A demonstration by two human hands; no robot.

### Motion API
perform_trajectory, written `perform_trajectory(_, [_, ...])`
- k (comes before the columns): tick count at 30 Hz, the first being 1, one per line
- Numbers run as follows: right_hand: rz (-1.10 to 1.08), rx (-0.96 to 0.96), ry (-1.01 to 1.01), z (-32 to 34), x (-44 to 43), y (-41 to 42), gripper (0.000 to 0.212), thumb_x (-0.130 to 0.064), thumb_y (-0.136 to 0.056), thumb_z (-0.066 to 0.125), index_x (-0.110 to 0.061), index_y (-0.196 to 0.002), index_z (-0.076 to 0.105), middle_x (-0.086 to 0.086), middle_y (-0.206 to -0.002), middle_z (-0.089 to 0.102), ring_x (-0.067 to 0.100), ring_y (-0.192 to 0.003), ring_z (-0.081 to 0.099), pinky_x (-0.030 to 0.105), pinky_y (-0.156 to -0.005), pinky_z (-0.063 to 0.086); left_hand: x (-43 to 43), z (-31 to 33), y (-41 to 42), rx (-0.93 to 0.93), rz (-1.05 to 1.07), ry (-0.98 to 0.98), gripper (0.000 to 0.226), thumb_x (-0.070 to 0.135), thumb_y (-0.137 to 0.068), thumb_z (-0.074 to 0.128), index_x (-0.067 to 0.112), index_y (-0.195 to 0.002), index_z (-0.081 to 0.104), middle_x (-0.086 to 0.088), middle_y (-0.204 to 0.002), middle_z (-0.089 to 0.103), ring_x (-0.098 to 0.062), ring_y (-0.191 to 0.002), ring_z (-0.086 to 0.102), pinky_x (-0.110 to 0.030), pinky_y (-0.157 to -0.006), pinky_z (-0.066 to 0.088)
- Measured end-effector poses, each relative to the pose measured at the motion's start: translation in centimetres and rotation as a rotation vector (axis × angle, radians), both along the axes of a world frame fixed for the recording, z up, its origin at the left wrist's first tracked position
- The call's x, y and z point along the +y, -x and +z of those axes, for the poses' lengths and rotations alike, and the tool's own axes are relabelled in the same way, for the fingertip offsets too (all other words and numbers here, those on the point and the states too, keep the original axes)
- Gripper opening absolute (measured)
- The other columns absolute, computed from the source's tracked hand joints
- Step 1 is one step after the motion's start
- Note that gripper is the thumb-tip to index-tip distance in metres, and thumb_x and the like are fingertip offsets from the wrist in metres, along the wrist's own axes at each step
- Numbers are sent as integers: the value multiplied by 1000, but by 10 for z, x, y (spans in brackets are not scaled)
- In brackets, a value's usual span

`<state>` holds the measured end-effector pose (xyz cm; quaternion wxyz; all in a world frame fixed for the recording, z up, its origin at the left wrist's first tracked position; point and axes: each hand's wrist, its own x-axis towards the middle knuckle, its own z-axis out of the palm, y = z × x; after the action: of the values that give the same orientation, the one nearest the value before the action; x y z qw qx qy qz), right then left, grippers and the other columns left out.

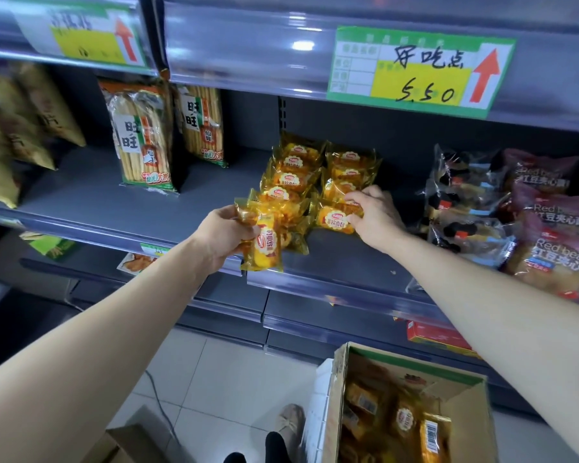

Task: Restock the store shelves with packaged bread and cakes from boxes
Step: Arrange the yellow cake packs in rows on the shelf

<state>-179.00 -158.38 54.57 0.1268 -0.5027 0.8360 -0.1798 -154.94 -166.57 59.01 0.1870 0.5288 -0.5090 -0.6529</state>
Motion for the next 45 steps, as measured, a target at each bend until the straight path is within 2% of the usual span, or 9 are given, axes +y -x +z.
perform_trajectory(8, [4,127,28,18,14,-5,34,-24,-93,56,-19,-126,57,0,-135,45,26,-123,32,36,-104,31,3,8,1,-37,-94,57,33,-11,-86,56,1,-117,58,-11,-102,65,-18,-82,64,-34,-79,53])
perform_trajectory(11, [14,132,49,22,18,-10,32,-23,-93,55,-17,-124,59,1,-136,45,26,-123,31,36,-104,30,-5,9,0,-252,-250,366,36,-11,-82,60,5,-114,55,-13,-103,65,-25,-90,62,-42,-89,52])
perform_trajectory(14, [35,112,75,27,21,-17,30,-20,-93,55,-16,-122,60,1,-136,44,26,-125,30,34,-106,29,-15,11,3,-517,-440,633,37,-3,-79,59,11,-111,47,-11,-102,62,-30,-91,59,-39,-83,50])
perform_trajectory(21, [76,87,100,37,24,-32,26,-17,-94,53,-17,-119,62,-1,-137,44,23,-127,29,35,-109,27,-8,-4,29,-723,-868,751,29,1,-88,55,13,-113,63,-6,-109,56,-24,-101,52,-25,-84,42])
perform_trajectory(24, [92,77,120,36,28,-36,25,-16,-94,52,-16,-116,65,1,-134,49,24,-124,33,36,-107,29,-8,-10,33,-705,-857,810,26,6,-88,59,15,-112,65,-8,-116,59,-26,-108,51,-35,-98,43])
perform_trajectory(30, [86,41,159,32,41,-42,24,-12,-93,51,-12,-109,69,4,-126,55,26,-119,37,39,-103,34,-4,-16,34,-668,-860,849,31,-2,-85,61,11,-113,66,-8,-118,59,-26,-109,54,-25,-94,41])
perform_trajectory(36, [108,31,160,37,52,-44,25,-12,-94,50,-14,-112,68,3,-128,56,25,-120,37,35,-102,32,0,-16,34,-740,-807,897,47,12,-83,69,21,-127,56,-9,-128,50,-28,-119,44,-39,-103,40])
perform_trajectory(41, [93,-11,140,42,70,-44,27,-11,-94,48,-15,-115,65,2,-127,57,23,-120,43,31,-100,34,16,2,33,-615,-605,981,34,3,-86,61,14,-118,62,-10,-117,55,-25,-108,56,-33,-93,47])
perform_trajectory(45, [39,-125,143,34,107,-41,25,-13,-93,49,-17,-110,66,3,-116,64,25,-105,57,32,-90,46,65,11,50,-464,-592,928,28,0,-87,52,7,-112,64,-4,-103,56,-17,-91,53,-13,-73,34])
